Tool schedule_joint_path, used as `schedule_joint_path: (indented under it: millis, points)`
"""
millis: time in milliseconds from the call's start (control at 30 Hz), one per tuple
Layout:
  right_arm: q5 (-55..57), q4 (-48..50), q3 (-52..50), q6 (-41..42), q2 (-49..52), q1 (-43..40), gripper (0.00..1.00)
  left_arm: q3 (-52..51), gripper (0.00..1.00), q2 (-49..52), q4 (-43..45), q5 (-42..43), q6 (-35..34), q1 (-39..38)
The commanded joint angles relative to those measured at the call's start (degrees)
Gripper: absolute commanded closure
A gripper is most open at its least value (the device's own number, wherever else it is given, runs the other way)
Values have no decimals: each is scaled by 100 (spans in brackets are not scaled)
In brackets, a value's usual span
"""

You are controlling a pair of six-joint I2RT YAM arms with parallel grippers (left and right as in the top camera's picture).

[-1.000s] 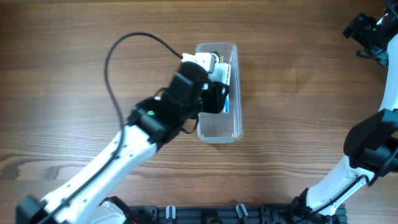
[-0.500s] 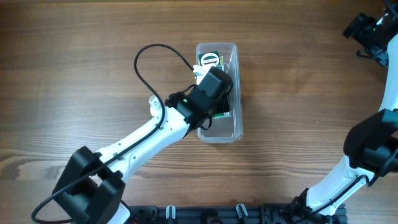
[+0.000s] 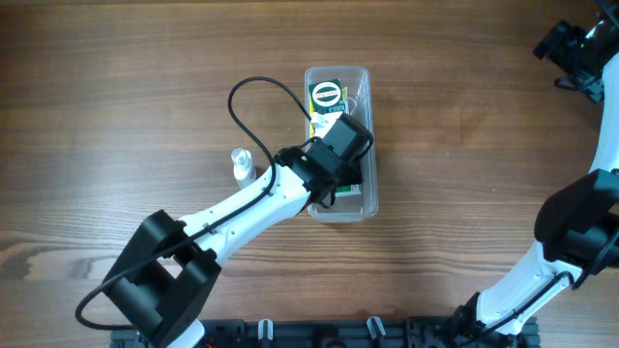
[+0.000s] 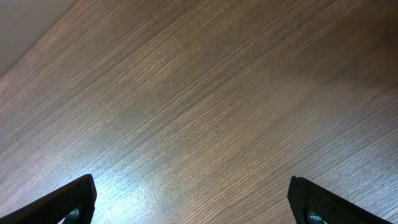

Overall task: Pack container
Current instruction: 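Lift the box with the left gripper and carry it into the container, then open the left gripper to release the box and lift away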

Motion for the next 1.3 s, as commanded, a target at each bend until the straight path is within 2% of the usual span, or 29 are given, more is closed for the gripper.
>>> schedule_joint_path:
  millis: [0,633,700,833,1000,1067,1200,1267]
  points:
    - [57,15,13,68,72,9,0,87,52,44,2,-76,-79,-111]
    - [57,13,13,68,72,9,0,87,47,85,98,-83,-66,-256]
    - [57,15,13,68,72,9,0,96,44,50,243,-103,-24,-254]
    - [57,13,13,70,72,9,0,442,39,-85,175,-105,468,-192]
    - [55,24,13,68,72,9,0,1405,30,-256,-778,-240,1305,85]
    - [55,35,13,70,72,9,0,1773,21,-372,-1303,-317,1617,293]
    - [55,66,13,68,72,9,0,2277,5,-883,-2317,-317,2312,1010]
    - [55,83,13,68,72,11,0,2277,5,-1180,-2623,-356,2378,1394]
